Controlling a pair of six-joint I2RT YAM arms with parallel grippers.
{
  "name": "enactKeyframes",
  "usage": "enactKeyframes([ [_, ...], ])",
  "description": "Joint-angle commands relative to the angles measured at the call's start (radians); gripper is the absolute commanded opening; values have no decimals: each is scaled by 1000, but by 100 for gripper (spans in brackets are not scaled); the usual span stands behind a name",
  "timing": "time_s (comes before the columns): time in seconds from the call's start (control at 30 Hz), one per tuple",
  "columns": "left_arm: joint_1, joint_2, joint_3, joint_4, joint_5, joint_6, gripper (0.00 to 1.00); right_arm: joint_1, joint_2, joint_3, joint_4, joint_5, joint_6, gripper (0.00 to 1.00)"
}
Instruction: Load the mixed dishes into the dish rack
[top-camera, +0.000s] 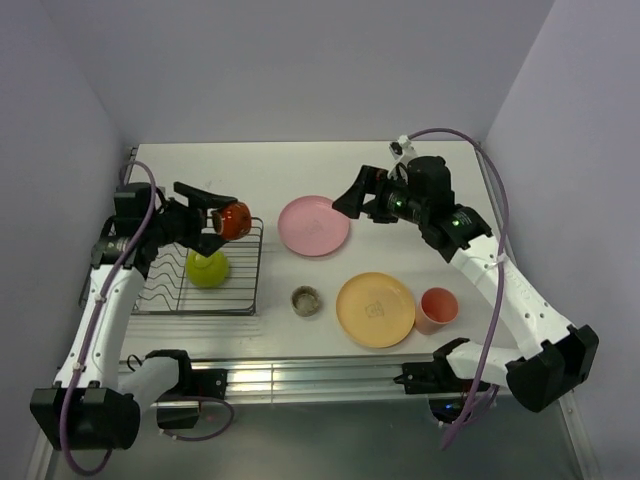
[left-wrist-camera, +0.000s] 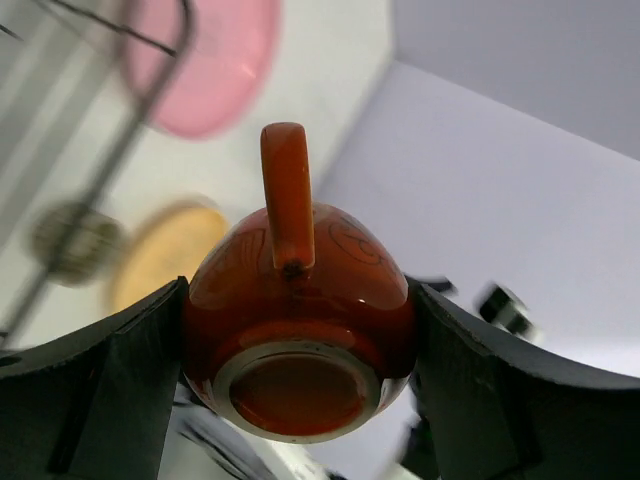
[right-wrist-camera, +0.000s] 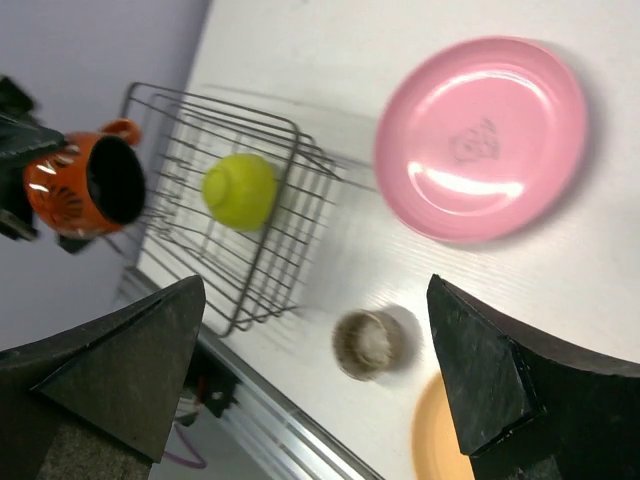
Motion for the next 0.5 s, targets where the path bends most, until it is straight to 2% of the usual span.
enactKeyframes([
  [0.0,31,55,181,-404,-213,444,0,-3,-46,36,-160,126,-92,100],
  [0.07,31,73,227,-457,-318,526,0,-3,-66,10,-182,136,-98,100],
  [0.23,19,134,257,-516,-450,646,0,-7,-116,-39,-202,140,-113,100],
  [0.3,-35,160,261,-539,-540,683,0,-10,-128,-53,-205,135,-116,100],
  [0.47,-159,209,269,-543,-665,717,0,-21,-142,-67,-212,123,-123,100],
])
